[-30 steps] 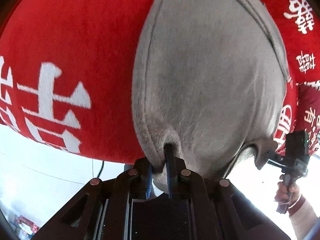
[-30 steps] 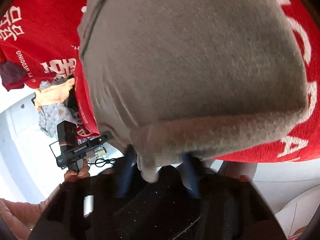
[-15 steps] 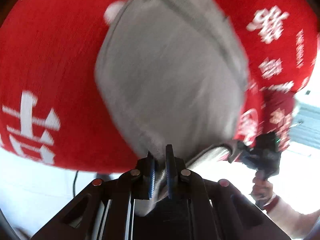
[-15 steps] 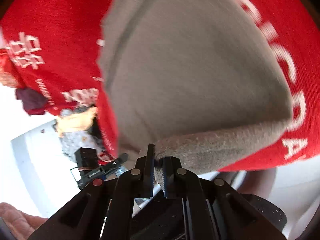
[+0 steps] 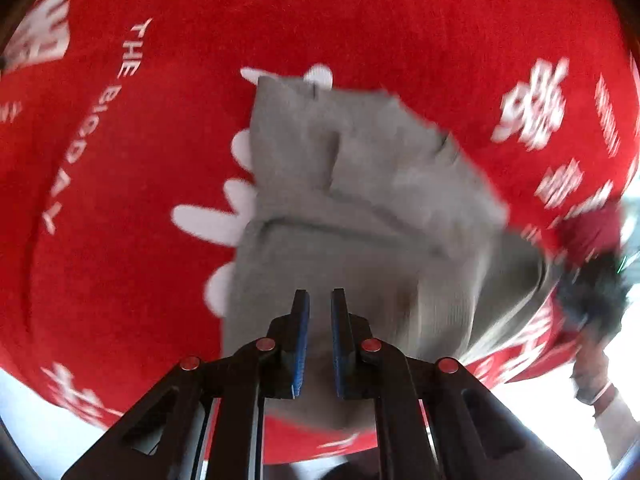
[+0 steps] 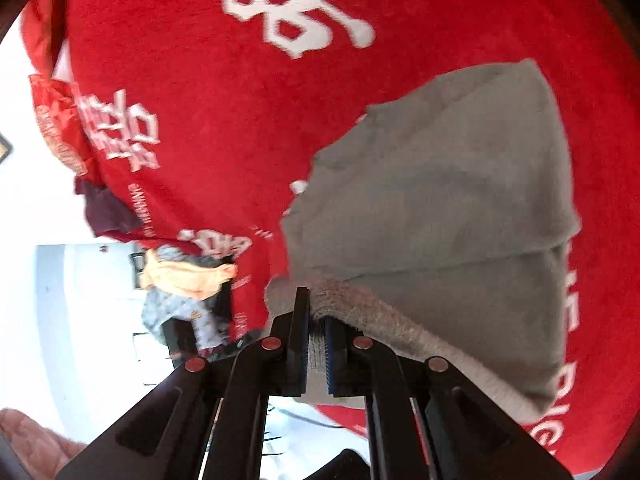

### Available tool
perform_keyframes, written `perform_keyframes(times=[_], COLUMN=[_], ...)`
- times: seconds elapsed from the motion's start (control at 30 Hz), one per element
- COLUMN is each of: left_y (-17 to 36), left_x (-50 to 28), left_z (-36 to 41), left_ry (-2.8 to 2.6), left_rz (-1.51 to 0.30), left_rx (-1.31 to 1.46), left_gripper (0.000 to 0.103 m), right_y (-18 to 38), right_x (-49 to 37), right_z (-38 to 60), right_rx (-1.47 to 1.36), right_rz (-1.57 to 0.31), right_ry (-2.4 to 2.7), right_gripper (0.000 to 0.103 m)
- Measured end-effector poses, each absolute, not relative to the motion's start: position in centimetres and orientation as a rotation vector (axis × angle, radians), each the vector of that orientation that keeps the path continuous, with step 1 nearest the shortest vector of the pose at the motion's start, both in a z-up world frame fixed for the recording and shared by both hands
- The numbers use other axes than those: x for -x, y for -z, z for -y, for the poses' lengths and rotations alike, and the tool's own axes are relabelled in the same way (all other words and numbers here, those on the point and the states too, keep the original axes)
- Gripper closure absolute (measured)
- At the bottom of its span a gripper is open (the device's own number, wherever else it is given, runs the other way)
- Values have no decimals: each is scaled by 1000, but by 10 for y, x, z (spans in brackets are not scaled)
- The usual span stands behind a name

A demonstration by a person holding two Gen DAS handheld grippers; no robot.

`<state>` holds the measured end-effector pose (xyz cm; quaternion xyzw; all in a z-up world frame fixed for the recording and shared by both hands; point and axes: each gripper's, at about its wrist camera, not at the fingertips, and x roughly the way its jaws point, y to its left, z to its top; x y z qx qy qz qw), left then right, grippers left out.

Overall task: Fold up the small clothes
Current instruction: 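Lift the hem with both grippers and fold it toward the collar, then lay the hem down and open both grippers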

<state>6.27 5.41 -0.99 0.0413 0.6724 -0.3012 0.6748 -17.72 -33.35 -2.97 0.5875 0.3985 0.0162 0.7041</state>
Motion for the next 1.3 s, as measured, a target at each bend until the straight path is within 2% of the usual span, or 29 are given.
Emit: perform_keyframes(times=[0.07,0.17,0.23,0.3,0.5,0.63,0.77,0.9,0.97,1.03,1.07,1.2,1.3], left_y=[19,35,38,39,43,53,65,59,54,46,43,26,15], left_x=[-51,-31,-29,-30,-37,-20,0,15,17,16,15,1,-22], left_z=[-55,-65,-66,-66,-47,-44,-59,-84,-96,-105,-108,-119,-112], left_ry=[685,664,654,649,689,674,617,538,499,470,467,509,574], left_rz=[-1539,-1565,-1562,-1556,-1577,-1586,-1615,-1586,-1580,-1571,-1565,-1524,-1487], left_rx=[-165,-225,-221,-211,-163,-208,-200,-121,-82,-67,-64,-15,38], left_gripper=[92,92,92,92,92,92,92,92,92,92,92,92,92], right_y=[45,74,70,50,9,23,52,72,87,85,81,52,20], right_x=[177,184,178,168,97,25,-26,-28,-20,-13,-11,8,20], right_z=[338,342,334,317,240,177,134,85,65,49,50,103,138], right_rx=[-1304,-1224,-1058,-897,-599,-372,-426,-336,-209,-51,-61,-449,-682], right_rz=[-949,-1148,-1275,-1297,-1290,-1352,-1486,-1588,-1632,-1561,-1542,-1409,-1225], right_ry=[47,208,263,224,-110,-266,-300,-181,-127,-90,-102,-179,-266], right_gripper=[96,91,80,49,47,47,46,33,35,61,87,89,89])
